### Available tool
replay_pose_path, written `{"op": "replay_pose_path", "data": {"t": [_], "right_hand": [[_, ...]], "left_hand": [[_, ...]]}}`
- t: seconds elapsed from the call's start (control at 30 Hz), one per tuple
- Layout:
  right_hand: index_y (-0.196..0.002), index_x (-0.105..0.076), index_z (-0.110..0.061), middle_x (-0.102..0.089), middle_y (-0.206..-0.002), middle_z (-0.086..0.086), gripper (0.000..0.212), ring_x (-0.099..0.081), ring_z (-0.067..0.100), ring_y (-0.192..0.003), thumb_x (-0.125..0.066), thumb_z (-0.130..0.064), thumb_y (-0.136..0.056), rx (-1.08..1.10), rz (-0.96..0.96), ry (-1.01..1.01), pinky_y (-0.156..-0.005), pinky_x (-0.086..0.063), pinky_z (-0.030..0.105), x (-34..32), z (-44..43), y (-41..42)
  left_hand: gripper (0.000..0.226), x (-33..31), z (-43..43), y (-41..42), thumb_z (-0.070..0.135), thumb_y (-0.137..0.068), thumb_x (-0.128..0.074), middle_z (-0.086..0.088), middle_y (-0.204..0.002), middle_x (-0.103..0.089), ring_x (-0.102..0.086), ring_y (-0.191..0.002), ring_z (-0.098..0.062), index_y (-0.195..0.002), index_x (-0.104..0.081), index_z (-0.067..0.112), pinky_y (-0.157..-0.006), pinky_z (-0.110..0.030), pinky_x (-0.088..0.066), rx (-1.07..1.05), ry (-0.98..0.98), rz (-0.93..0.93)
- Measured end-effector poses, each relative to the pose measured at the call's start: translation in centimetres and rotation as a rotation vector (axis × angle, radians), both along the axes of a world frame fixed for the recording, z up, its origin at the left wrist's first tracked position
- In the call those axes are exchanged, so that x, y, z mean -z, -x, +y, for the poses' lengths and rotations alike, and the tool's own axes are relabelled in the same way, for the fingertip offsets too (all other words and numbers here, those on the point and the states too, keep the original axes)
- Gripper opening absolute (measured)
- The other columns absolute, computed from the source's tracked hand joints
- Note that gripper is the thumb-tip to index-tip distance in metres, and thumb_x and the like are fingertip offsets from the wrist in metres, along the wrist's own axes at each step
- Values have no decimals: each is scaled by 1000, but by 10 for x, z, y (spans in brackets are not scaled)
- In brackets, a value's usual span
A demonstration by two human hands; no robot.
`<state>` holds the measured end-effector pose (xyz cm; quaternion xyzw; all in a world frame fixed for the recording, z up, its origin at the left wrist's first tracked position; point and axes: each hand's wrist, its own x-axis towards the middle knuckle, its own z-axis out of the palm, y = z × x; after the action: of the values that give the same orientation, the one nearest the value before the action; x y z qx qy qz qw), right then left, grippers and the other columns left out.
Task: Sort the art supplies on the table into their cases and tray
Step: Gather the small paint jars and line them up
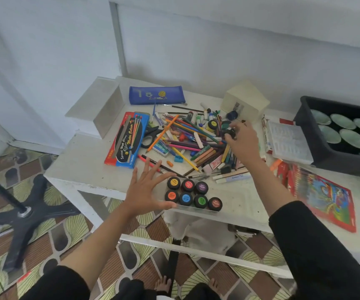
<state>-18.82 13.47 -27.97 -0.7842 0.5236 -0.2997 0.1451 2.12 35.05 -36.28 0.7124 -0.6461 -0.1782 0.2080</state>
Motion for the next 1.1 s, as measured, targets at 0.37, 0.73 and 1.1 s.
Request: {"op": "replay_pose_path", "data": {"t": [0.37, 0.73, 1.1], "right_hand": [[-101, -67, -13, -64, -105, 12, 18, -67, 19, -75, -50, -13, -96, -330, -172, -879, -65, -53, 23, -15, 83, 61], [-99, -62, -12, -59, -99, 8, 24, -68, 20, -70, -75, -15, -79, -276, 160, -684, -57, -55, 21, -13, 100, 40], [-92, -65, -5, -63, -103, 14, 24, -68, 31, -77, -79, -13, -74, -77, 352, -502, -75, -56, 42, 1, 104, 12]], "left_hand": [[104, -3, 1, 1, 103, -44, -21, 15, -158, 6, 30, -140, -8, -136, -24, 56, -111, -47, 22, 0, -17, -11], [104, -6, 2, 2, 104, -41, -19, 13, -159, 4, 30, -140, -9, -134, -21, 57, -111, -47, 21, 10, -22, -1], [104, -3, 2, 1, 104, -41, -19, 14, -158, 6, 31, -139, -8, -134, -21, 57, -113, -51, 18, 5, -18, -3]]}}
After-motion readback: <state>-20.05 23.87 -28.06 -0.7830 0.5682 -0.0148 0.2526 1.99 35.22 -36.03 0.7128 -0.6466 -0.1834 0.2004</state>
